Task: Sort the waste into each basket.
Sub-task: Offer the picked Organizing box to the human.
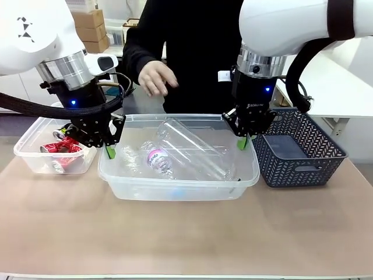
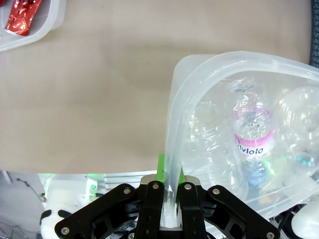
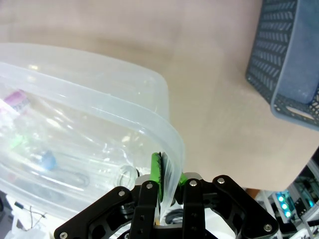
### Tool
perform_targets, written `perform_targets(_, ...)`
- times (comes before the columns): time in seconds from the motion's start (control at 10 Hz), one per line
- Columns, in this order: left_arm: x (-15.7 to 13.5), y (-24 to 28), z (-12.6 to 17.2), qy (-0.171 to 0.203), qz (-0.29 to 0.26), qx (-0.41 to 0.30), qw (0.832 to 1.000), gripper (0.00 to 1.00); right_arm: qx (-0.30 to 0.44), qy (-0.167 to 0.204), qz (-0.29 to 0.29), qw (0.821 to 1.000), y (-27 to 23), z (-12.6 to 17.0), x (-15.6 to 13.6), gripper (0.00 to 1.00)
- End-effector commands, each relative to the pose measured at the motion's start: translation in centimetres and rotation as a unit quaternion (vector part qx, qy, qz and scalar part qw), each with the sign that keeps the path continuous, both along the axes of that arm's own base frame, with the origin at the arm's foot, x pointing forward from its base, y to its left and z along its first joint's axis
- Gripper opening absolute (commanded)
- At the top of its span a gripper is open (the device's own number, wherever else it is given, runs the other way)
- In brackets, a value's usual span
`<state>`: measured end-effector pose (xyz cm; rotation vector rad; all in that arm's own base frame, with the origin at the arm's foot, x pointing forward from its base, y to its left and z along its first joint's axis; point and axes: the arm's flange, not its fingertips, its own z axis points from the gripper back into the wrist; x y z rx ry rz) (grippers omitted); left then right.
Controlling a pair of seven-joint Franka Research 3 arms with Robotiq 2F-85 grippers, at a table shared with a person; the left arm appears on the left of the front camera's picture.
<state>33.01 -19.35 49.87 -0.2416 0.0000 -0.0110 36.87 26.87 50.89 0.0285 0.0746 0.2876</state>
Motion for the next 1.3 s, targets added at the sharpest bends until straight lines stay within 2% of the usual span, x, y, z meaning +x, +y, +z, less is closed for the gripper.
perform_targets(0.0,0.0,0.1,0.1,-0.002,0.005,0.004,1.0,0.0,0.005,0.004,-0.001,1.0,0.1,0.2,-0.6,0.0)
perform_targets(0.9,0.0,0.1,0.1,-0.002,0.005,0.004,1.0,0.0,0.005,0.004,-0.001,1.0,0.1,0.2,-0.6,0.0)
perform_targets(1.0,0.0,0.0,0.0,0.0,0.0,0.0,1.0,0.05,0.0,0.0,0.0,1.0,0.0,0.0,0.0,0.05)
perform_targets(1.1,3.5,-0.4,1.0,-0.022,0.032,0.013,0.999,0.05,-0.019,0.014,0.025,0.999,1.2,0.6,3.0,0.05)
perform_targets(1.2,8.4,-1.3,2.0,-0.036,0.023,-0.009,0.999,0.05,-0.015,0.019,0.057,0.998,2.2,1.2,8.4,0.05)
